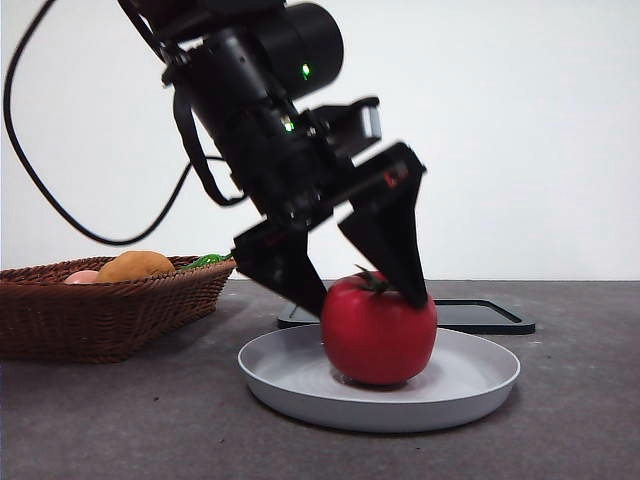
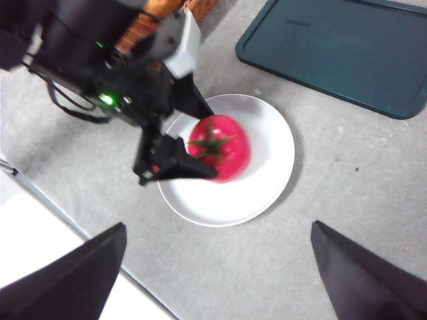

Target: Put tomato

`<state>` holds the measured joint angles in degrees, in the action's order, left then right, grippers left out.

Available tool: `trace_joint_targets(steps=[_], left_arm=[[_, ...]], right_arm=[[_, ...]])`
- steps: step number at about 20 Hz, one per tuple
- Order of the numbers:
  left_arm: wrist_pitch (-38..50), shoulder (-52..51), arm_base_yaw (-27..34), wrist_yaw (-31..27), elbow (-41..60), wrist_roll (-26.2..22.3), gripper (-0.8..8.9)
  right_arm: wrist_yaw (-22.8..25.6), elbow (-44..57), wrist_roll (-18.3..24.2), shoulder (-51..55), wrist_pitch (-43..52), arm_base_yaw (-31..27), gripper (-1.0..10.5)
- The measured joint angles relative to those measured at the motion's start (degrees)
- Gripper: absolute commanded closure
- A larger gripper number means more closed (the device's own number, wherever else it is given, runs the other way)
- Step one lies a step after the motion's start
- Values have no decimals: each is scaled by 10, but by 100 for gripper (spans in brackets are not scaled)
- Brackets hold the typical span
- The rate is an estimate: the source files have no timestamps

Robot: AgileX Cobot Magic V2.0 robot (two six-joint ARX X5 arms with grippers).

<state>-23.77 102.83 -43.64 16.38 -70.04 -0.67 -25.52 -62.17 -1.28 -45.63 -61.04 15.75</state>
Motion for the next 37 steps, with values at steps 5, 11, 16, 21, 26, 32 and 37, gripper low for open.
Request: trace_joint_targets(steps=[5, 11, 16, 21, 26, 32, 37], left_arm=[[-11, -99, 44, -1, 0, 8, 306], [-90, -247, 113, -1, 0, 15, 309], [-182, -367, 148, -1, 0, 16, 309], [-273, -464, 161, -1, 0, 16, 312], [-380, -492, 162, 10, 0, 10, 313], [-434, -489, 162, 101, 0, -8, 313], [-433, -489, 162, 106, 0, -14, 313]], right_arm=[[0, 0, 0, 0, 0, 0, 504], [0, 0, 0, 0, 3, 0, 504], [0, 0, 0, 0, 4, 0, 504], [0, 0, 0, 0, 4, 0, 504], [0, 0, 0, 0, 4, 0, 504], [0, 0, 0, 0, 0, 0, 504], [0, 0, 0, 0, -5, 0, 504]])
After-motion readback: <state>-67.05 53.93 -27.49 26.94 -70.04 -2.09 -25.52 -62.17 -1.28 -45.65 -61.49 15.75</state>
